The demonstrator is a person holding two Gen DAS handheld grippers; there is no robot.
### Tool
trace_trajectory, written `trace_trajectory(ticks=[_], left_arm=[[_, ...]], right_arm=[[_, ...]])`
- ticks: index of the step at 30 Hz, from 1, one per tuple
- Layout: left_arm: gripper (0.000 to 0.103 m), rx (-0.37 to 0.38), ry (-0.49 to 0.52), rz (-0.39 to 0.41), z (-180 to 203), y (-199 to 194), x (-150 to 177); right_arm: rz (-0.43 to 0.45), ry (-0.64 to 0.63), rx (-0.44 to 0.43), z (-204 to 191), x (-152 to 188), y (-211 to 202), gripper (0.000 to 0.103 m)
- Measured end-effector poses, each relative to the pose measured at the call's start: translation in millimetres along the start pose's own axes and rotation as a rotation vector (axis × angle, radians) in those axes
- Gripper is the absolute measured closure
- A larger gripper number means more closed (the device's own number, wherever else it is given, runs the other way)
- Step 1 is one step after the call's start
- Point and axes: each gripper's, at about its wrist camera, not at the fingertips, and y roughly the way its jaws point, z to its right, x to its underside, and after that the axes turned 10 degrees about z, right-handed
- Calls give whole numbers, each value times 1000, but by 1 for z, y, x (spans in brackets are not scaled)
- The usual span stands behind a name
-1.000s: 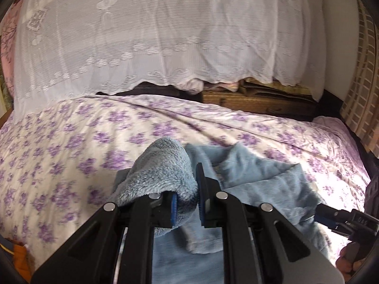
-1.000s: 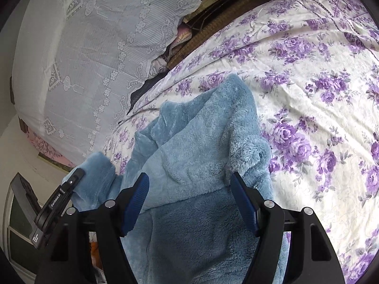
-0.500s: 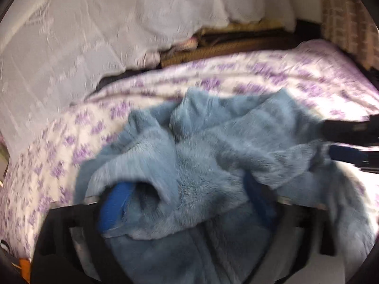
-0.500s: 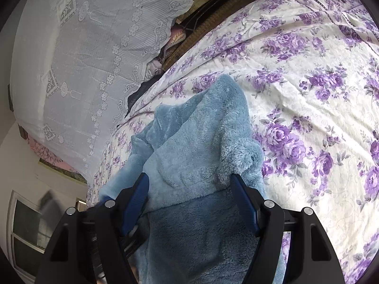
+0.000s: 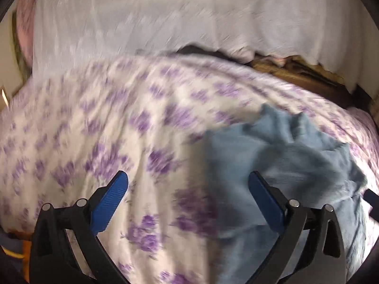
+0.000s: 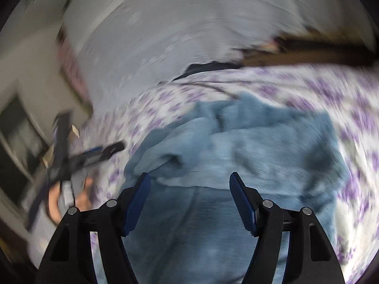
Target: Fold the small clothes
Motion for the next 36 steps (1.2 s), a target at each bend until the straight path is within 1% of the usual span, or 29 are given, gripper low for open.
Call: trace_trajectory(ticks=[1, 3, 5, 7, 9, 12, 14, 16, 17, 18, 19, 20, 21, 22, 23, 24, 25, 26, 27, 28, 29, 30, 31, 32, 33, 34, 35, 36], left_arm=[[4, -8, 15, -17, -1, 7, 3], [4, -36, 90, -63, 6, 25, 12], [4, -51, 125, -112, 12, 43, 21], [4, -39, 105, -135, 10, 53, 27], [4, -17, 72, -142, 4, 54, 25], [4, 2, 40, -149, 1, 55, 26], [4, 5, 36, -147, 0, 55, 26], [4, 3, 38, -143, 1, 54, 27], [4, 2, 37, -142, 0, 54, 27], [4, 1, 37, -141, 0, 54, 27], [4, 2, 37, -141, 0, 55, 27], [4, 1, 38, -141, 0, 56, 26], [4, 0, 38, -140, 1, 56, 26], [4, -1, 40, -139, 1, 55, 26], [4, -3, 43, -138, 0, 55, 27], [4, -7, 47, -135, 1, 54, 27], [4, -11, 52, -132, 2, 54, 27], [4, -18, 61, -128, 3, 53, 27], [4, -22, 67, -125, 4, 52, 27], [4, -25, 72, -122, 5, 52, 27], [4, -31, 78, -119, 6, 51, 27], [4, -32, 81, -117, 6, 51, 28], [4, -35, 84, -113, 7, 49, 27], [4, -46, 90, -105, 7, 46, 27], [4, -58, 96, -94, 7, 42, 25], [4, -79, 107, -72, 7, 34, 22], [4, -91, 113, -52, 8, 27, 19], [4, -87, 115, -21, 11, 16, 13]], right_arm=[[1, -61, 12, -15, -1, 3, 33], [-6, -186, 37, -42, -3, 12, 33], [-38, -329, 62, -70, -2, 27, 33], [-64, -443, 84, -91, 0, 42, 33], [-81, -551, 100, -108, 7, 53, 34], [-113, -763, 172, -132, 19, 72, 35], [-125, -864, 205, -142, 25, 81, 35], [-157, -953, 252, -141, 29, 97, 35], [-166, -981, 272, -139, 31, 104, 40], [-177, -996, 278, -136, 32, 108, 67], [-200, -967, 263, -132, 30, 109, 87], [-208, -910, 243, -126, 25, 109, 95], [-192, -819, 214, -120, 16, 103, 95], [-155, -696, 174, -107, 3, 91, 95], [-117, -575, 155, -91, -10, 78, 95], [-73, -435, 163, -67, -21, 64, 95], [-44, -325, 179, -46, -26, 55, 95], [-21, -178, 208, -14, -31, 45, 95], [-12, 8, 254, 31, -30, 36, 94], [-19, 128, 287, 62, -25, 33, 92], [-52, 262, 328, 101, -13, 33, 85], [-86, 330, 326, 123, -4, 35, 80], [-89, 420, 250, 145, 10, 33, 80], [-51, 483, 183, 154, 17, 25, 80], [-18, 535, 157, 160, 18, 13, 79], [8, 546, 170, 161, 16, 5, 78], [66, 528, 205, 157, 8, -8, 76], [101, 493, 227, 150, 1, -16, 76]])
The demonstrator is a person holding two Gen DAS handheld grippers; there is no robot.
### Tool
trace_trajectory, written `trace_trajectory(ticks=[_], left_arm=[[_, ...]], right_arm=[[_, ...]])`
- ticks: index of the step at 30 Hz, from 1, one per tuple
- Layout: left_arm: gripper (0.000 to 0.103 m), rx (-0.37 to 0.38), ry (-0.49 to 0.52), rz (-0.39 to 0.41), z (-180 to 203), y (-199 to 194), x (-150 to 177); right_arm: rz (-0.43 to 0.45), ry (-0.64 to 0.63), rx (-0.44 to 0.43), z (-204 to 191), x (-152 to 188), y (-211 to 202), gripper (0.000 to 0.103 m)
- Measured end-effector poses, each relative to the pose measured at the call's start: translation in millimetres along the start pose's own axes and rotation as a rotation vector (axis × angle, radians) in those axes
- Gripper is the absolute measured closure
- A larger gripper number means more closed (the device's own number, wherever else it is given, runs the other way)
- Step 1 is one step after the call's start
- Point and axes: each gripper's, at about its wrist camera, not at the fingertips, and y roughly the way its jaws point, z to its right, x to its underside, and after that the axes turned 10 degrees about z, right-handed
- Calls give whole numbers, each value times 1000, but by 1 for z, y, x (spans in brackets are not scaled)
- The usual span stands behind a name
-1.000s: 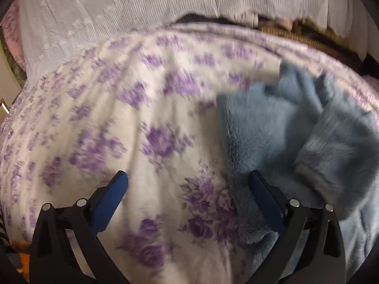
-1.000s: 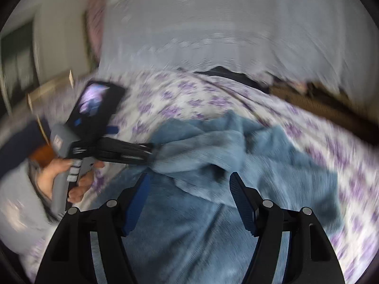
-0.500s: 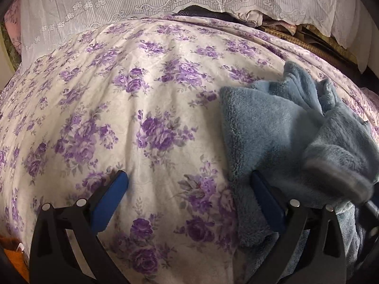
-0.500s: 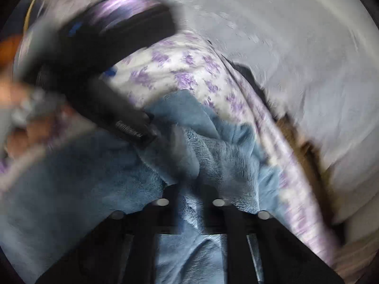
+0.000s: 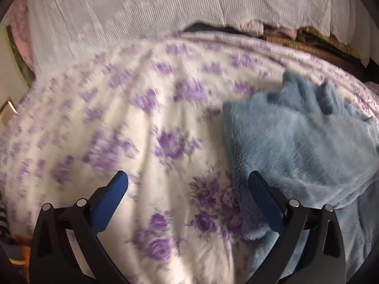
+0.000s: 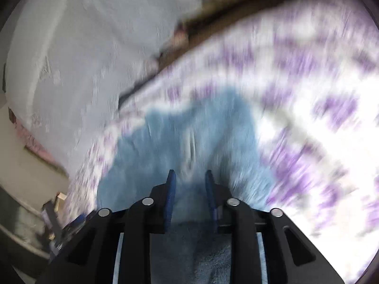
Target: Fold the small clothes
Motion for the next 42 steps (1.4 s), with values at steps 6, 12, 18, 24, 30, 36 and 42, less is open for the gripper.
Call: trace_trajectory(ticks=[6, 12, 18, 24, 30, 36, 42], left_arm=[[4, 170, 53, 52, 54, -23, -34], [4, 181, 119, -84, 105, 50, -5], [4, 248, -17, -29, 74, 23, -14], [4, 262, 111, -56, 103, 13, -2], [5, 236, 82, -81, 96, 9, 4], [4, 320, 197, -82, 101, -48, 40], [4, 320, 150, -115, 85, -58, 65]], right_arm=[[-61, -267, -61, -85, 1, 18, 76], [-163, -358, 97, -73, 34, 110, 60], [-43, -362, 86, -78, 31, 68, 59], [-160, -482, 72, -87, 63, 68, 53], [-124, -469, 85, -87, 62, 59, 54], [-83, -546, 10, -90, 90, -17, 34], [-124, -528, 23, -76, 104, -18, 34]])
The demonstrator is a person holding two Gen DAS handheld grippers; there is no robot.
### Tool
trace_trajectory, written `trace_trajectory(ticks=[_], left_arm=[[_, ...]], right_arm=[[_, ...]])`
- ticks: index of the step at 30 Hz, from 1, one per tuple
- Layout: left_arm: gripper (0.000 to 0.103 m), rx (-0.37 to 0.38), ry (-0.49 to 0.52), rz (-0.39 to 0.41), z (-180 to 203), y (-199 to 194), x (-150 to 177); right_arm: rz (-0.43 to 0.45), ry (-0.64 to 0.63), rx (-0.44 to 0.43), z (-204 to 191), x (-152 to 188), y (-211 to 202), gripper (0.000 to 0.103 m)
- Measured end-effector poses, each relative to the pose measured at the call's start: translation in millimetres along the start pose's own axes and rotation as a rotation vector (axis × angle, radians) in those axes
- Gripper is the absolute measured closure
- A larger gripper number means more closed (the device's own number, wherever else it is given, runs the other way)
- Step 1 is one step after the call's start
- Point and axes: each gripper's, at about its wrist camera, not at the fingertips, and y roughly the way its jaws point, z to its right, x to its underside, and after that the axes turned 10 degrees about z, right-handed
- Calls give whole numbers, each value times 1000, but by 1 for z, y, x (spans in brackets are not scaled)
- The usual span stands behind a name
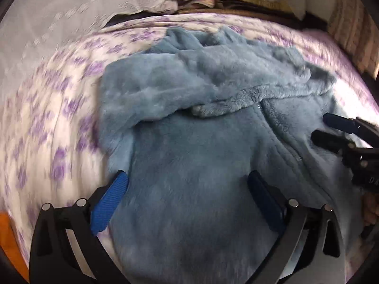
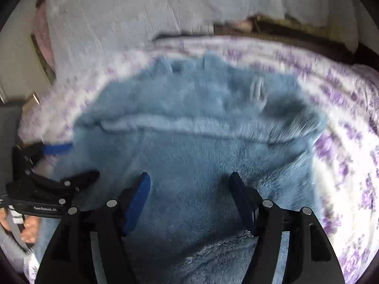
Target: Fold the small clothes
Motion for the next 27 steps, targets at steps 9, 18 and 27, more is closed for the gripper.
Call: trace_trajectory(ticks=[9, 18, 27], left_arm=[[4, 219, -218, -11, -50, -41, 49], [5, 391, -314, -8, -58, -44, 56], [5, 448, -247, -46, -39, -43, 62]], right_arm=[[108, 364, -72, 91, 38, -67, 33], [198, 616, -133, 136, 63, -97, 33], [60, 464, -153, 102, 62, -70, 31]])
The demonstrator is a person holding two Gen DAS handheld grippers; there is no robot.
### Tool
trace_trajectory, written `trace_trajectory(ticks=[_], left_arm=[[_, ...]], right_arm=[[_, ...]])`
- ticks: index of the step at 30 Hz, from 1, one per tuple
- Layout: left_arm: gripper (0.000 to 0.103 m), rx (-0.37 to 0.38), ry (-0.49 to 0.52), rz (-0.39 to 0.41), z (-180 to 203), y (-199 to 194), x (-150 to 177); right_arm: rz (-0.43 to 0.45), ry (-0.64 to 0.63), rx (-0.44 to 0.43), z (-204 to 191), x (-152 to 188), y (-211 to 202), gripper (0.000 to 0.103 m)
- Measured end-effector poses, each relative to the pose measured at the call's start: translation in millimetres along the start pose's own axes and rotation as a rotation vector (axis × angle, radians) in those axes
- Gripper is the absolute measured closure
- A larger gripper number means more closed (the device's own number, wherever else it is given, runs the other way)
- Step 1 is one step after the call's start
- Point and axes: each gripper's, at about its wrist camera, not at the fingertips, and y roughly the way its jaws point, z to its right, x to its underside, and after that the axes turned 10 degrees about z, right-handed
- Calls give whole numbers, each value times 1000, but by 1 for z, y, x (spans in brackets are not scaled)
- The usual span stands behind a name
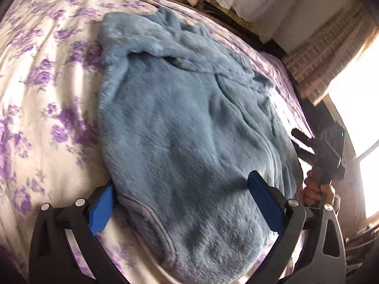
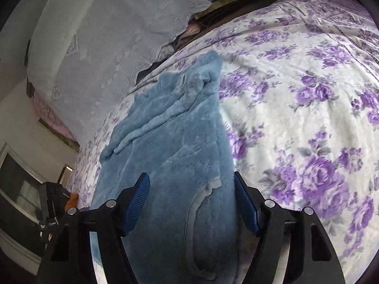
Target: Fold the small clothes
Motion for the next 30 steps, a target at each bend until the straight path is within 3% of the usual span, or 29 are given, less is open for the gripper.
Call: trace_trajectory(ticks=[7, 9, 11, 12, 15, 18, 20, 22, 26, 28, 30], left_arm=[[8, 118, -15, 22, 6, -15, 15], [30, 148, -32, 37, 4, -13, 10], [39, 139, -60, 21, -2, -5, 5], [40, 140, -77, 5, -5, 0, 4], [38, 152, -56, -4, 2, -3, 9], [31, 112, -14, -7, 9, -2, 14], [32, 121, -36, -9, 4, -2, 12], [41, 124, -63, -3, -1, -3, 12], [70, 108, -36, 13, 4, -5, 12], [74, 107, -12, 17, 8, -6, 12], [74, 97, 0, 10, 8, -6, 13]], right_arm=[[-35, -7, -80, -3, 14, -10, 31], [-37, 9, -94, -1, 13, -11, 39], [-34, 42, -109, 3, 11, -10, 51], [-33, 64, -122, 6, 11, -10, 56], [-33, 87, -143, 9, 13, -14, 57], [-64, 65, -135, 4, 18, -13, 58], [-68, 62, -128, 4, 19, -11, 58], [-71, 63, -131, 4, 19, -12, 58], [-98, 15, -151, -5, 25, -14, 58], [-117, -25, -162, -13, 32, -17, 59], [-114, -47, -156, -17, 35, -20, 73]])
